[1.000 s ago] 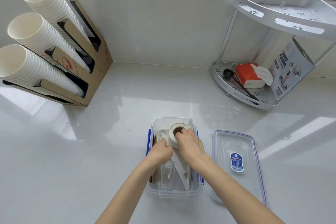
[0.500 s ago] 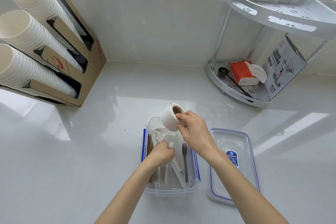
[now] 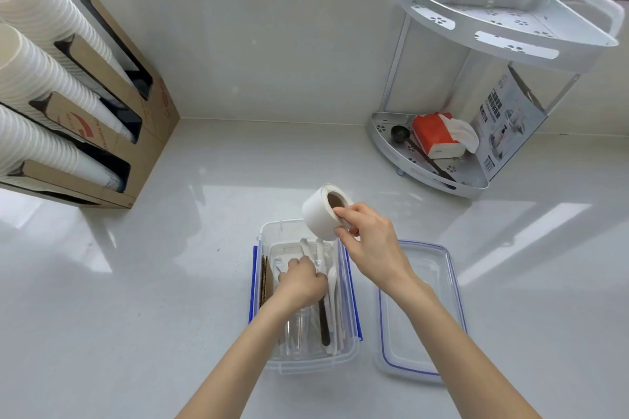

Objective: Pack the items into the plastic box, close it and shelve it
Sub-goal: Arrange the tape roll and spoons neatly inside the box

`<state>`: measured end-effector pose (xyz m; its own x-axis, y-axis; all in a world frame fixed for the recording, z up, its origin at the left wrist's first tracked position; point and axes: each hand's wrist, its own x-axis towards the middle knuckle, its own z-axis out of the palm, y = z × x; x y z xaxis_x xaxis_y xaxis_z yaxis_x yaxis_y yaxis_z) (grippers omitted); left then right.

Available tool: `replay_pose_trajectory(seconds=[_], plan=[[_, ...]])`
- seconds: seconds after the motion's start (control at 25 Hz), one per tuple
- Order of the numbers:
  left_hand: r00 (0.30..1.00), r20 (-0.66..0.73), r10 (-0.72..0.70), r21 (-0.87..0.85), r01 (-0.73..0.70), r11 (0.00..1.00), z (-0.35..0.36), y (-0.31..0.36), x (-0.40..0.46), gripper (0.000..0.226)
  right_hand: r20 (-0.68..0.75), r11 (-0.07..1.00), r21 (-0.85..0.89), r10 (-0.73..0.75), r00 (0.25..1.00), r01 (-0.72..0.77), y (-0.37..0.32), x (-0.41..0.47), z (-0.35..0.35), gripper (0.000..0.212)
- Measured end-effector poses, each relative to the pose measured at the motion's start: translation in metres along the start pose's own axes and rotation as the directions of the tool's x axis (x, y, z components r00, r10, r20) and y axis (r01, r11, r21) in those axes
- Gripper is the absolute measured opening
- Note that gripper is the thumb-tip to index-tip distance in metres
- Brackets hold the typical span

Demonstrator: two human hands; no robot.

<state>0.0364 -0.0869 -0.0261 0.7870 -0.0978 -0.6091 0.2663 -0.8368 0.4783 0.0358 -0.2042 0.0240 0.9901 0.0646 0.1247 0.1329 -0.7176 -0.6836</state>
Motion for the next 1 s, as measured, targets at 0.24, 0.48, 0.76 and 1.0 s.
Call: replay_pose_trajectory(seconds=[0.24,0.48,0.76,1.0], plan=[[0.999,-0.015,-0.044,0.082,0.045,0.996,-0.003,0.0,-0.004,0.049,0.018,1.0,0.01,0.0,1.0,0.0,0.002,-0.003,0.004,0.032],[0.999,0.046,0.014,-0.054,-0.012,0.998,0.002,0.003,0.0,0.043,0.036,1.0,0.012,0.014,0.999,-0.014,0.004,-0.006,0.007,0.033],[0.993,0.035,0.117,-0.047,-0.115,0.992,0.009,0.003,0.003,0.026,0.058,1.0,0.01,0.028,0.998,-0.029,0.006,-0.007,0.009,0.033],[0.914,-0.36,0.187,-0.112,-0.241,0.964,-0.024,-0.02,-0.009,0.037,0.076,1.0,0.02,0.005,0.997,-0.007,0.004,-0.005,0.018,0.032]])
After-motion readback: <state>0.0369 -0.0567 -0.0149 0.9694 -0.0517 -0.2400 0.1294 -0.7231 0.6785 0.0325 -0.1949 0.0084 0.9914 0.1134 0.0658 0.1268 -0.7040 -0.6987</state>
